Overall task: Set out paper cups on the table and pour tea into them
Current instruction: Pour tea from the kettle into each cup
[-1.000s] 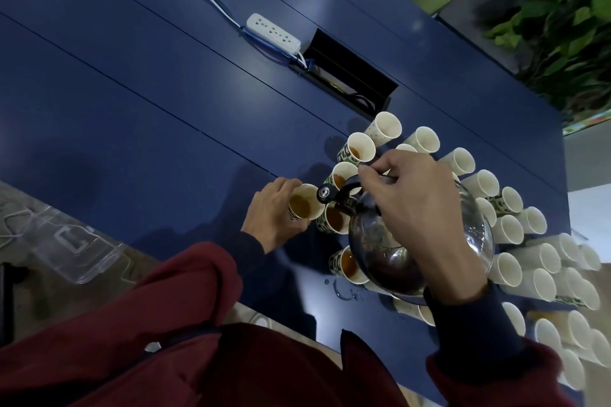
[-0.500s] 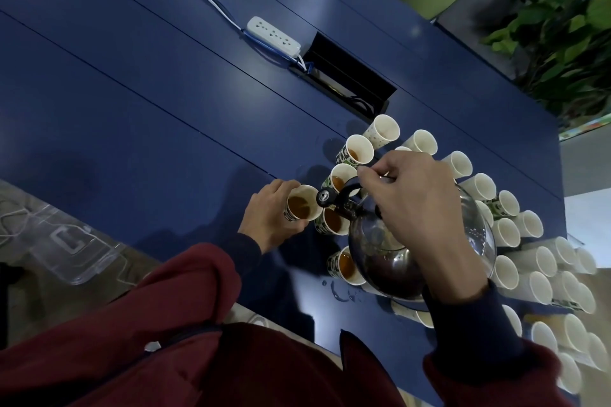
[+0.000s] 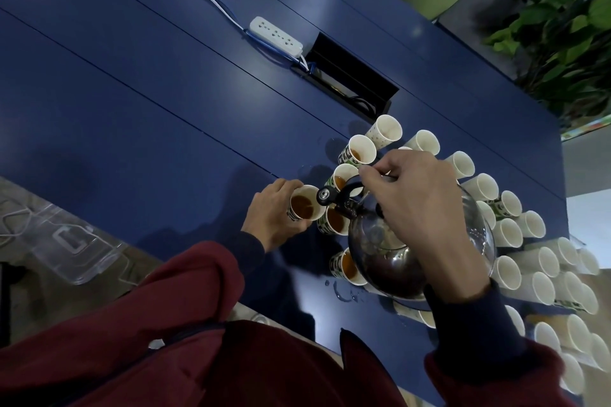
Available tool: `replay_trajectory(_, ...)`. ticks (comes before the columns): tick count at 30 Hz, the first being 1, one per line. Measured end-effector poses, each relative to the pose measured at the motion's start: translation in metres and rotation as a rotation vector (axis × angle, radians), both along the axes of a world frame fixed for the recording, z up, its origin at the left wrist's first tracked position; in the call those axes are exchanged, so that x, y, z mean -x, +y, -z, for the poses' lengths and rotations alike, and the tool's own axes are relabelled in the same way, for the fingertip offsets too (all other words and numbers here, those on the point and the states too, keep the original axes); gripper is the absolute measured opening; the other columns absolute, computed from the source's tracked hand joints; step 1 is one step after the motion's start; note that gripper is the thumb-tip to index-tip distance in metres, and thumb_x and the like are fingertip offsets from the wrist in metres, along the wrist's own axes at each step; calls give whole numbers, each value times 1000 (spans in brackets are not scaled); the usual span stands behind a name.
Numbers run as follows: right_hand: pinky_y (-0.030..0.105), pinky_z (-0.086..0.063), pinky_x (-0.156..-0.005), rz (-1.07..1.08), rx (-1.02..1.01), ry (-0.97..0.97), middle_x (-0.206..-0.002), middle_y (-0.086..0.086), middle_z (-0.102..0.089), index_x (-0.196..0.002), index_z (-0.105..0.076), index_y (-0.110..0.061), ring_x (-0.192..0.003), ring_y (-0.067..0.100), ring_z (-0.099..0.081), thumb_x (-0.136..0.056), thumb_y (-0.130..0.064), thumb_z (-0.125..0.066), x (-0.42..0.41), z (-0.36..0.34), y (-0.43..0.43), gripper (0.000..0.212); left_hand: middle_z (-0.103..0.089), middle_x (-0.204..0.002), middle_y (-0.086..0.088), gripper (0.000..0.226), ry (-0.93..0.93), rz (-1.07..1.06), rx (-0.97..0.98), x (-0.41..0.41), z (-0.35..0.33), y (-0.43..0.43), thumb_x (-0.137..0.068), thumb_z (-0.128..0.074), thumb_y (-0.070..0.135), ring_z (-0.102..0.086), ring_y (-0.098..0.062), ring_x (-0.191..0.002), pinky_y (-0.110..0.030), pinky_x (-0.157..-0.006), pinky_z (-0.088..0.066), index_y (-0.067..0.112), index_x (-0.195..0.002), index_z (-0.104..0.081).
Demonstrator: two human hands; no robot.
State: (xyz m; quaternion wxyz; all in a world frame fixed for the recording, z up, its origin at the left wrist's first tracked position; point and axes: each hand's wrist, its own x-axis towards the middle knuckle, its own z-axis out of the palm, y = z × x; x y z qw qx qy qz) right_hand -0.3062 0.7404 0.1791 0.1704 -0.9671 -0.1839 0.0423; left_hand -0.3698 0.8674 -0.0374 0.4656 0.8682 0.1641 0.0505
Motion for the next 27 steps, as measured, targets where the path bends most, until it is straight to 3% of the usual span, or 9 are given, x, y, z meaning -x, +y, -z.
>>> replay_trajectory(18,34,-44,-62,19,22,-3,-74,2,-68,-81,-74,-22,-73,25,-61,-90,-41,-62,0,-3,2,23,-59,-119,7,61,4,12,-26,-3,-2,2,-71,-79,43,-56,-17,-108,-45,-98,-43,25,-124,-56)
replay_trajectory(27,32,-38,-59,20,43,-16,-72,3,-67,-84,-74,-23,-72,24,-61,-91,-40,-61,4,-4,3,23,-61,-113,9,64,-20,1,-22,-2,-1,1,-64,-60,60,-59,-17,-102,-47,-91,-47,26,-118,-58)
